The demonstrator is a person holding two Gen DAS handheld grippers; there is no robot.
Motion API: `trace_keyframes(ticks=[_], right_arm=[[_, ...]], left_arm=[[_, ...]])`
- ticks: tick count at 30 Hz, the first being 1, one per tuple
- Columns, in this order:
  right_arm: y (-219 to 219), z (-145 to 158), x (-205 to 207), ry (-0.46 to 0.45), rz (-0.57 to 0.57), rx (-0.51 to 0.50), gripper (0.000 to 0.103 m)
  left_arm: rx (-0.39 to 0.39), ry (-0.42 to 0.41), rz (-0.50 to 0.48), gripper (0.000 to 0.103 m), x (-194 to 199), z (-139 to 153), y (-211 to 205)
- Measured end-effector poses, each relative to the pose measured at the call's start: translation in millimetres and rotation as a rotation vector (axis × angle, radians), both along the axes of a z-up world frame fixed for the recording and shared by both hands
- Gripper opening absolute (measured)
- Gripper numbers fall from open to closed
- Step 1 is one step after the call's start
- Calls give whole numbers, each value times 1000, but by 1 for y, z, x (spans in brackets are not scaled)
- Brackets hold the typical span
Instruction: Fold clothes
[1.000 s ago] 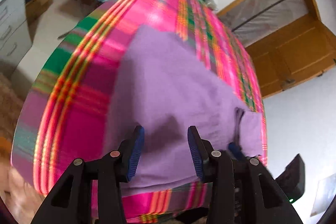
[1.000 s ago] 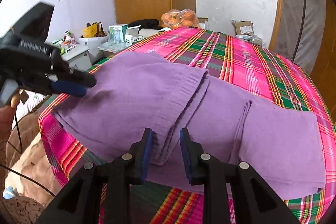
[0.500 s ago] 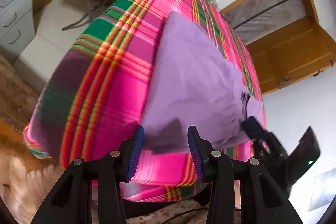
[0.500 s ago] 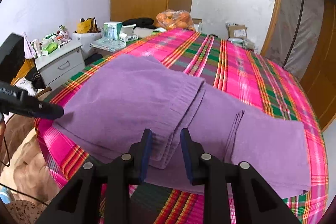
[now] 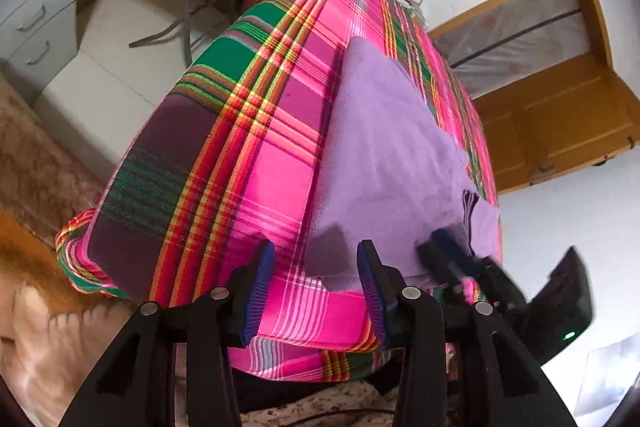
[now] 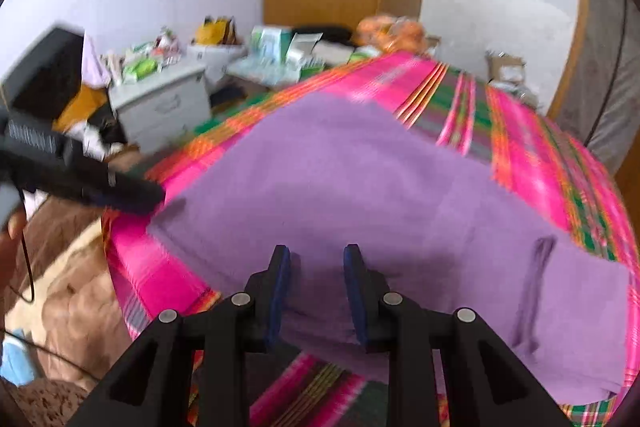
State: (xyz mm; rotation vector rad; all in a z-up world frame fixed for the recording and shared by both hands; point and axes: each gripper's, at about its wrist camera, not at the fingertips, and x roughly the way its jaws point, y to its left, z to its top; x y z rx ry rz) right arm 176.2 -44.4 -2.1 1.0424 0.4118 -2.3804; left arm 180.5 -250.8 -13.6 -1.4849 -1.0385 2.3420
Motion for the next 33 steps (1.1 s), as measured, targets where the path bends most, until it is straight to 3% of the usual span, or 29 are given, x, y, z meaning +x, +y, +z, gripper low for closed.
trace_keyframes(ticks=[5,8,12,16,20,24,30,31,33], right_arm=[[-11,8,15,36,58,59,28],[-21,17,19,57,110,7,28],[-49,17,28,85,209,0,44],[-76,8,42,98,329,36,45],[-91,-7,37,75,307,78,46],[-95,-10,38,107,275,99,46],[-91,-12,21,83,240,47,46],[-90,-12,20,85,232,44,44],[-86,-11,18,90,215,41,29]], left_arm=[[3,2,11,44,-2,2,-7],[7,6,21,44,-5,3,-11],[22,4,30,44,-13,2,-15],[23,-2,31,45,-22,1,-16],[20,-3,20,45,-31,0,-15],[21,0,1,45,-38,0,-12],[24,-9,3,45,-47,-1,-12],[27,-9,3,46,-49,-1,-12],[32,-8,2,50,-53,-1,-10]])
